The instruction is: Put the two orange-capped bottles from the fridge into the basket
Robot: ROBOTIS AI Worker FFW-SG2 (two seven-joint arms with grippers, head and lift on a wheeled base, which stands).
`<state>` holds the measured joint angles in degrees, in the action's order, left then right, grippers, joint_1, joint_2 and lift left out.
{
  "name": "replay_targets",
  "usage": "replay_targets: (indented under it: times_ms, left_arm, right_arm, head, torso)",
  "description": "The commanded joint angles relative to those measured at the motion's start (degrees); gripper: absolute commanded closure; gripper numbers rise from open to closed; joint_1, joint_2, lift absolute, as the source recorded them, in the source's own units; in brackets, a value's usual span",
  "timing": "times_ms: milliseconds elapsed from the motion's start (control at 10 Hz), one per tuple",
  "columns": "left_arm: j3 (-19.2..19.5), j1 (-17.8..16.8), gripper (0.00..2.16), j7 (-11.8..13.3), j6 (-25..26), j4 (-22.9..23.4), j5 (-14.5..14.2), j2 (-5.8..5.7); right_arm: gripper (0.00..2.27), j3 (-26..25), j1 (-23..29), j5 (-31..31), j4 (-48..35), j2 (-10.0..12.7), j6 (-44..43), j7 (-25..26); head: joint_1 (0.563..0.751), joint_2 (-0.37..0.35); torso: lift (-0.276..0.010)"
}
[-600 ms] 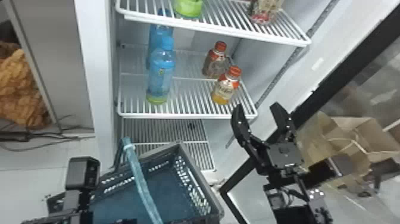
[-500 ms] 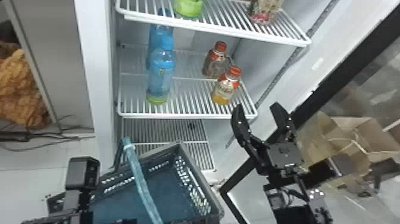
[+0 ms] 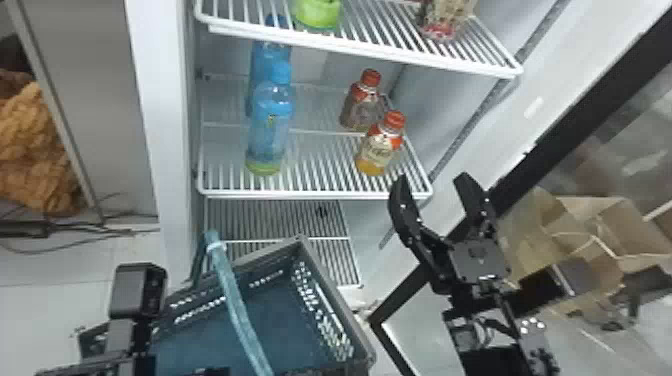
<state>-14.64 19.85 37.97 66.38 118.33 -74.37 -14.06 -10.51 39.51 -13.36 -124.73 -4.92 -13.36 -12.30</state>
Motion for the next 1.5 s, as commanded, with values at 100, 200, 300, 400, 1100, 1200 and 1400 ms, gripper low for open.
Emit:
replay_targets:
  times_ms: [100, 200, 300, 400, 1100, 1200, 1400]
  left_arm:
    - [0.01, -0.02, 1.17, 0.00, 0.00, 0.00, -0.12, 0.00]
    - [-0.10, -0.02, 1.17, 0.00, 0.00, 0.00, -0.12, 0.00]
    - [-0.21, -0.02, 1.17, 0.00, 0.14, 0.00, -0.12, 0.00]
    - [-0.10, -0.02, 1.17, 0.00, 0.14, 0.00, -0.35, 0.00]
    - [0.13, 0.26, 1.17, 0.09, 0.00, 0.00, -0.81, -0.09]
    - [0.01, 0.26, 1.17, 0.09, 0.00, 0.00, -0.81, -0.09]
    - [-0.21, -0.16, 1.17, 0.09, 0.00, 0.00, -0.81, -0.18]
  right_arm:
    - [0.16, 0.00, -0.28, -0.47, 0.49, 0.08, 0.00, 0.08]
    - [0.16, 0.00, -0.56, -0.35, 1.19, 0.08, 0.70, 0.08]
    - [0.16, -0.11, -1.40, -0.12, 2.32, 0.08, 0.98, 0.08]
    - [0.16, -0.23, -2.95, -0.01, 4.01, 0.00, 1.12, 0.08]
    - [0.16, 3.08, -22.36, 4.79, 24.54, -2.46, 0.84, 2.37]
    - [0.16, 3.66, -24.89, 5.59, 26.93, -2.64, 0.28, 2.98]
    - [0.16, 4.34, -28.55, 6.96, 30.30, -2.99, -0.71, 4.39]
  head:
    - [0.695, -0.350]
    - [0.695, -0.350]
    - [0.695, -0.350]
    - [0.695, -0.350]
    - [0.695, -0.350]
    - [0.695, -0.350]
    - [0.695, -0.350]
  torso:
    - [-0.235]
    - [-0.235]
    - [-0.235]
    - [-0.235]
    - [-0.235]
    - [-0.235]
    - [-0.235]
